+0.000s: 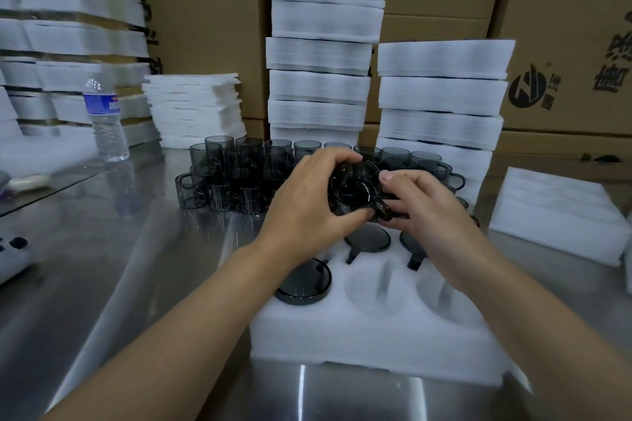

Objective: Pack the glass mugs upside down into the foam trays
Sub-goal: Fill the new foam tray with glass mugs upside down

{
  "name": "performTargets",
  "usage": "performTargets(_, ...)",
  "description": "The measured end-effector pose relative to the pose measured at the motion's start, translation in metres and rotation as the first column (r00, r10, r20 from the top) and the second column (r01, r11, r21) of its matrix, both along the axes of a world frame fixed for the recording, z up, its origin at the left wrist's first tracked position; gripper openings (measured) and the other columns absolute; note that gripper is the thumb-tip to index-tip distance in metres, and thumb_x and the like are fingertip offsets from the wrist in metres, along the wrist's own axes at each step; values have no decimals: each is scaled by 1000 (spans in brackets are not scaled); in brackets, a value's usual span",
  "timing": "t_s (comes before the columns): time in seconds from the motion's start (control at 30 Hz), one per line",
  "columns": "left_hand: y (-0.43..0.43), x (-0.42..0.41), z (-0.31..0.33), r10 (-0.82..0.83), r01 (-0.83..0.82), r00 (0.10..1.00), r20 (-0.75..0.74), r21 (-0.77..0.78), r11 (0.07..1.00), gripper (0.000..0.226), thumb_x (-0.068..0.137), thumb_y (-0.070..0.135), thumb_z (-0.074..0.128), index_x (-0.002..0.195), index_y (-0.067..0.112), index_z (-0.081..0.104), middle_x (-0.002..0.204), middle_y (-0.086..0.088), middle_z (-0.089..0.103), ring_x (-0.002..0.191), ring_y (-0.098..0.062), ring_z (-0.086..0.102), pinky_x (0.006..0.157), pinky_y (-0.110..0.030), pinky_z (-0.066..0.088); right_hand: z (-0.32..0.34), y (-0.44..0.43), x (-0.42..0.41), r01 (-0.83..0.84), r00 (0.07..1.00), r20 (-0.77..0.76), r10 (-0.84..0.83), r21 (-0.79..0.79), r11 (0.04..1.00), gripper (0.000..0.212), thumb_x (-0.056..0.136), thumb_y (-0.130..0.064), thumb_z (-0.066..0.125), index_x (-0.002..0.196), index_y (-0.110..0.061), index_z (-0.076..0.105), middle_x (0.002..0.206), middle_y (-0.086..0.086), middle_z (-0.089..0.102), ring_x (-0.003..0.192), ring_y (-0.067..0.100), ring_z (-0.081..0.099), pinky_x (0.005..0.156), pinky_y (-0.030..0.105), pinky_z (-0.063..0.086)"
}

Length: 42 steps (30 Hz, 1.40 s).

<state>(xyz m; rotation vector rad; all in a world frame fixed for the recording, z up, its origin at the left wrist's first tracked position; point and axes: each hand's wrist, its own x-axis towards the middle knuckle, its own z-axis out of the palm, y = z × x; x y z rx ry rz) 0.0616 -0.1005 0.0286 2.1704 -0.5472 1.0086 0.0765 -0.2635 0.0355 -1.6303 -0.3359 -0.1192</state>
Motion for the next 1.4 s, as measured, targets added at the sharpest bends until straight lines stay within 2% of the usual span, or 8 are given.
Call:
performTargets(0.13, -1, -1, 0, -1, -2, 998, 55, 56, 998, 60, 70, 30, 80, 123, 21, 53, 110, 21, 49, 104, -6, 49, 81, -29, 49, -1, -2, 3, -43, 997, -67, 47, 49, 998, 51, 64, -51, 72, 103, -19, 65, 111, 5, 68, 104, 20, 66, 89, 40, 54)
performTargets(0.27, -1, -2, 0, -17, 11, 997, 77, 76, 997, 60, 70, 32, 77, 124, 21, 52, 112, 20, 49, 105, -6, 49, 80, -32, 50, -2, -1, 4, -102, 984, -125, 126, 177, 979, 40, 70, -35, 74, 101, -10, 66, 109, 16, 66, 94, 21, 67, 70, 24, 56)
performTargets(0.53, 1, 0, -3, -64, 64, 998, -4, 94, 994, 67, 70, 32, 80, 128, 27, 47, 115, 22, 48, 105, 2, 48, 80, -16, 42, 1, -4, 6, 41, 996, -90, -22, 221, 974, 48, 75, -40, 74, 112, -12, 61, 91, -2, 73, 87, 17, 70, 67, 23, 53)
performTargets(0.67, 1, 1, -5, -67, 70, 997, -22, 138, 988, 67, 72, 29, 78, 130, 31, 45, 113, 26, 48, 104, 5, 49, 79, -11, 39, 2, -8, 6, 102, 992, -87, -89, 157, 982, 63, 59, -56, 74, 109, -19, 63, 103, -2, 70, 91, 16, 64, 72, 30, 47)
performTargets(1.03, 2, 3, -5, -76, 83, 996, -47, 180, 980, 74, 70, 36, 79, 134, 34, 42, 111, 25, 45, 102, 3, 46, 76, -18, 41, 2, -5, 2, 9, 999, -37, -4, 135, 991, 77, 48, -60, 74, 114, -21, 63, 94, -6, 73, 80, 10, 64, 73, 31, 47)
performTargets(1.17, 2, 2, -5, -100, 108, 994, -50, 225, 968, 80, 68, 44, 76, 138, 34, 39, 120, 21, 47, 109, -3, 46, 82, -26, 46, 1, -4, 2, -41, 998, -36, 45, 107, 993, 79, 48, -57, 75, 117, -21, 61, 97, -6, 73, 97, 17, 66, 89, 39, 51)
performTargets(1.23, 2, 1, -4, -103, 111, 994, -44, 242, 964, 77, 69, 46, 75, 137, 35, 40, 121, 20, 48, 109, -4, 47, 84, -30, 48, 1, -3, 1, -72, 996, -40, 76, 96, 993, 77, 50, -56, 77, 116, -19, 62, 105, 1, 72, 107, 23, 64, 100, 47, 47)
performTargets(1.4, 1, 0, -4, -81, 84, 996, -23, 256, 963, 65, 68, 45, 77, 124, 33, 47, 114, 19, 53, 101, -4, 48, 81, -32, 49, 0, -2, 2, -76, 996, -46, 81, 100, 992, 53, 65, -50, 78, 107, -20, 66, 110, 8, 69, 104, 26, 65, 97, 47, 49)
